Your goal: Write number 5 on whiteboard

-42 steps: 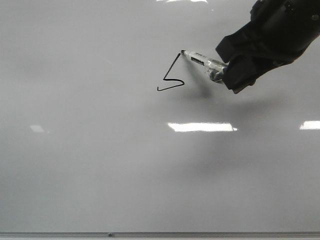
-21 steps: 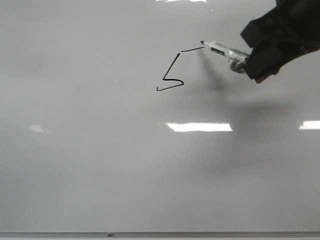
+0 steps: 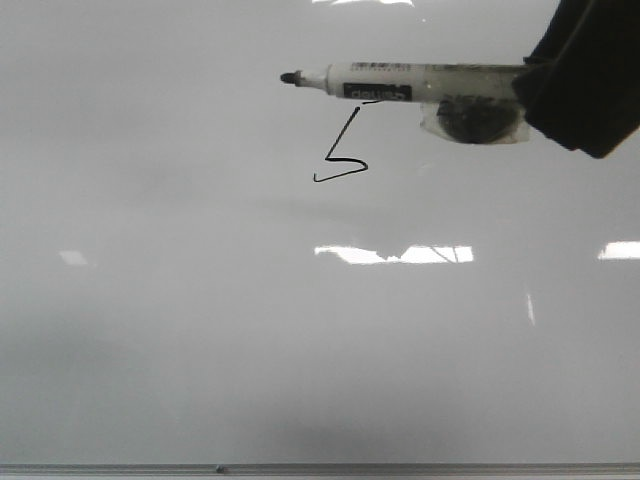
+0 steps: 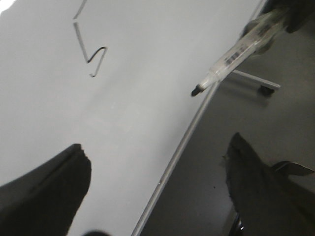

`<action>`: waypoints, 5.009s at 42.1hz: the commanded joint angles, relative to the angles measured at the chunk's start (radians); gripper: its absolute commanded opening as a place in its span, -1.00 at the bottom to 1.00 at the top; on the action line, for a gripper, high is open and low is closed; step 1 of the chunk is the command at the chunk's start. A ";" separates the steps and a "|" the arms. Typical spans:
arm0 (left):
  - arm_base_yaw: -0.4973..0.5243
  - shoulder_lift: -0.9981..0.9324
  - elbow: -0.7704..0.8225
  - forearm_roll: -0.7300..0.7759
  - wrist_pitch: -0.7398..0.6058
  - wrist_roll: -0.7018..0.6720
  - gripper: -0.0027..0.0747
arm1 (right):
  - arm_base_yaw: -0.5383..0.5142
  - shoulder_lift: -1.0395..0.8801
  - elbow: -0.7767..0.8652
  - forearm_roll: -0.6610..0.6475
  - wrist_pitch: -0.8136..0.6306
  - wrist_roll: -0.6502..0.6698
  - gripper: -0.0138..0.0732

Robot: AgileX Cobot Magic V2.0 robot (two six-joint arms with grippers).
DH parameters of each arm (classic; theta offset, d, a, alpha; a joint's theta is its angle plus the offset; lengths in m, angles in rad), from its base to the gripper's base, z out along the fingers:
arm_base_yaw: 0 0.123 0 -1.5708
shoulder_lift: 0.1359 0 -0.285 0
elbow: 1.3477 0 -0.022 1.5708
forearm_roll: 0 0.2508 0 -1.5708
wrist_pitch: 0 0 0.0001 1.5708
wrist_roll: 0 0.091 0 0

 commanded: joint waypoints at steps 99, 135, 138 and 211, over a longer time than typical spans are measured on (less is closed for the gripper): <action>0.621 0.168 0.303 0.612 -0.750 -0.973 -0.83 | -0.230 -0.125 -0.035 -0.087 -0.032 0.187 0.60; 0.618 0.299 0.316 0.640 -0.822 -0.973 0.04 | -0.230 -0.153 -0.037 -0.087 -0.011 0.243 0.60; 0.618 0.255 0.316 0.640 -0.772 -0.973 0.04 | -0.230 -0.178 -0.037 -0.091 -0.009 0.293 0.60; -0.064 -0.335 0.137 0.473 0.002 -0.785 -0.98 | -0.230 -0.534 0.023 -0.188 0.118 0.576 -0.84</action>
